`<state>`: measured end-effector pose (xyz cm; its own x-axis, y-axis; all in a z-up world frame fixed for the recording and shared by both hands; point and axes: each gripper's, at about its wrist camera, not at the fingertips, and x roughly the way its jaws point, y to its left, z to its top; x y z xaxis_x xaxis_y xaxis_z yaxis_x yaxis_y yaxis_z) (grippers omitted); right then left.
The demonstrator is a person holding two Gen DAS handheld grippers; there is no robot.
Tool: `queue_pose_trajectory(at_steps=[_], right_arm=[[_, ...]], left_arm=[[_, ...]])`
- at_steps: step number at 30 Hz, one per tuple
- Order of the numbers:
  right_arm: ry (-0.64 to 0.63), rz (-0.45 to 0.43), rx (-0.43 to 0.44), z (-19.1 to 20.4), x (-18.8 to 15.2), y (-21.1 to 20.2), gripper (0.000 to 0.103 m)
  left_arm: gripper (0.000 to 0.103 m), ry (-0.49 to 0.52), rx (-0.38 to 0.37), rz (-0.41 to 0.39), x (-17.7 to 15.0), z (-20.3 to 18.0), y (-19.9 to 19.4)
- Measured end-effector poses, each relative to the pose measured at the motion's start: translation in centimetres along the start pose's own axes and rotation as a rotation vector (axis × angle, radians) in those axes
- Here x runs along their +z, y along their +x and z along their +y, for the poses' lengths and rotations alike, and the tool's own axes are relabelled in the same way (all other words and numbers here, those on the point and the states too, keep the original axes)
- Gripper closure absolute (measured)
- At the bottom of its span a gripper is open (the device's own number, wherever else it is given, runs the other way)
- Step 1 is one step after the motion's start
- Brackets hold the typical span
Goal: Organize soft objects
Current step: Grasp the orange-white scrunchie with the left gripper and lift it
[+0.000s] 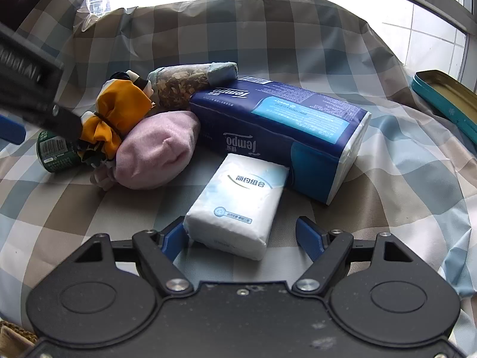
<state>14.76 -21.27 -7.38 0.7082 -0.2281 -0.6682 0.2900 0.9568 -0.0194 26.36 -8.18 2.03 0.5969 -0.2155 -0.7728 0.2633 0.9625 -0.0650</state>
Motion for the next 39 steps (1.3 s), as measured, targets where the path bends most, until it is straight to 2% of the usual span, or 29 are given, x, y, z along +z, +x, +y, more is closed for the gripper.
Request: queue_pose_trajectory(at_steps=[1,2,4,8,13,17,25,27,28,32,35,39], right_arm=[[-0.001,-0.001,-0.001,0.0,0.0,0.0,0.025],[-0.001,-0.001,-0.001,0.0,0.0,0.0,0.025],[0.000,-0.002,0.000,0.0,0.0,0.0,0.025],[0.000,-0.003,0.001,0.0,-0.1,-0.1,0.026],[-0.008,-0.007,-0.005,0.1,-0.1,-0.1,0.026],[-0.008,-0.007,-0.006,0.1,-0.1,-0.1,0.026],[-0.009,-0.008,-0.006,0.2,-0.2,-0.1,0.025],[-0.008,-0.007,-0.006,0.1,-0.2,-0.1,0.025],[-0.009,-0.007,-0.006,0.2,-0.1,-0.1,0.025],[-0.014,-0.009,-0.012,0.3,-0.1,-0.1,0.025],[-0.017,-0.011,-0.016,0.5,-0.1,-0.1,0.025],[-0.018,-0.013,-0.021,0.5,-0.2,-0.2,0.024]], left_arm=[[0.026,-0.031,-0.001,-0.001,0.5,-0.2,0.1],[0.018,-0.066,0.006,-0.005,0.9,-0.3,0.1],[0.010,-0.149,0.016,-0.010,1.8,-0.5,0.5],[0.010,-0.305,0.000,0.035,3.0,-0.4,2.2],[0.010,-0.480,0.011,0.112,2.7,-0.1,4.9],[0.010,-0.585,0.029,0.099,2.6,0.4,5.5],[0.011,-0.614,0.034,0.132,3.8,0.4,7.5],[0.016,-0.611,0.004,0.152,3.7,0.7,7.9],[0.026,-0.609,-0.004,0.152,3.7,0.9,7.9],[0.038,-0.585,-0.052,0.144,3.5,1.8,7.4],[0.040,-0.557,-0.082,0.143,3.3,2.2,6.7],[0.042,-0.457,-0.087,0.132,2.8,2.1,5.0]])
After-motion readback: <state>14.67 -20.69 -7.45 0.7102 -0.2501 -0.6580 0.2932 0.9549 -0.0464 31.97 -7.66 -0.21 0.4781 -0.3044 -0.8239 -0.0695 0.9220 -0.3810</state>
